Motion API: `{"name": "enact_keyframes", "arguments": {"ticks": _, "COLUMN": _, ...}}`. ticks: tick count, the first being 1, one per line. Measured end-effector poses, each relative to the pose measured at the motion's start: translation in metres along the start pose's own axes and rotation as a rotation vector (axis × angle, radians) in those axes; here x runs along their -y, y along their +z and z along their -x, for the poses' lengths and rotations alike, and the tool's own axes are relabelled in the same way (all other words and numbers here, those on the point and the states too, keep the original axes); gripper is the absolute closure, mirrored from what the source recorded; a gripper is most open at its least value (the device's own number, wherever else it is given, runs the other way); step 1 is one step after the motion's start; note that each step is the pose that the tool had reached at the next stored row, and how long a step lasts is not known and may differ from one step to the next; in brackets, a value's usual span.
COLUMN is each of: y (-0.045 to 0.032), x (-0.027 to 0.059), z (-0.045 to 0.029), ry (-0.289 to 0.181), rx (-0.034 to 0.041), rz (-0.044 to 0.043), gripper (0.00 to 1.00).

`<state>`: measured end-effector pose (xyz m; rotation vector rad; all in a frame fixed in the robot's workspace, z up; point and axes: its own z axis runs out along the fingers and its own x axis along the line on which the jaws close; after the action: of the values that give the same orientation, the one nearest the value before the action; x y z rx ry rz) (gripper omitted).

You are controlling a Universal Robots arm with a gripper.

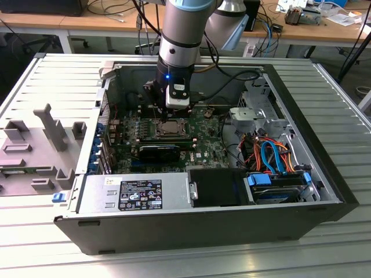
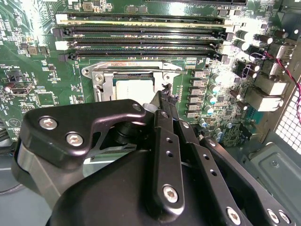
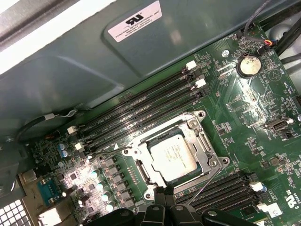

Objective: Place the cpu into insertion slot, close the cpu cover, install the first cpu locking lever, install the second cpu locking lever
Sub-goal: 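Install the first cpu locking lever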

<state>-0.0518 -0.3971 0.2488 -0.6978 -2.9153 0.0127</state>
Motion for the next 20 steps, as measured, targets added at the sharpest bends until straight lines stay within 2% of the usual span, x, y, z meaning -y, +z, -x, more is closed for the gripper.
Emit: {"name": "enact_keyframes", "arguments": {"ticks": 20, "y": 0.0, "x": 0.0, "z": 0.0, "ry": -0.012, "rx": 0.0005, "rz": -0.0017, "gripper": 0.89}}
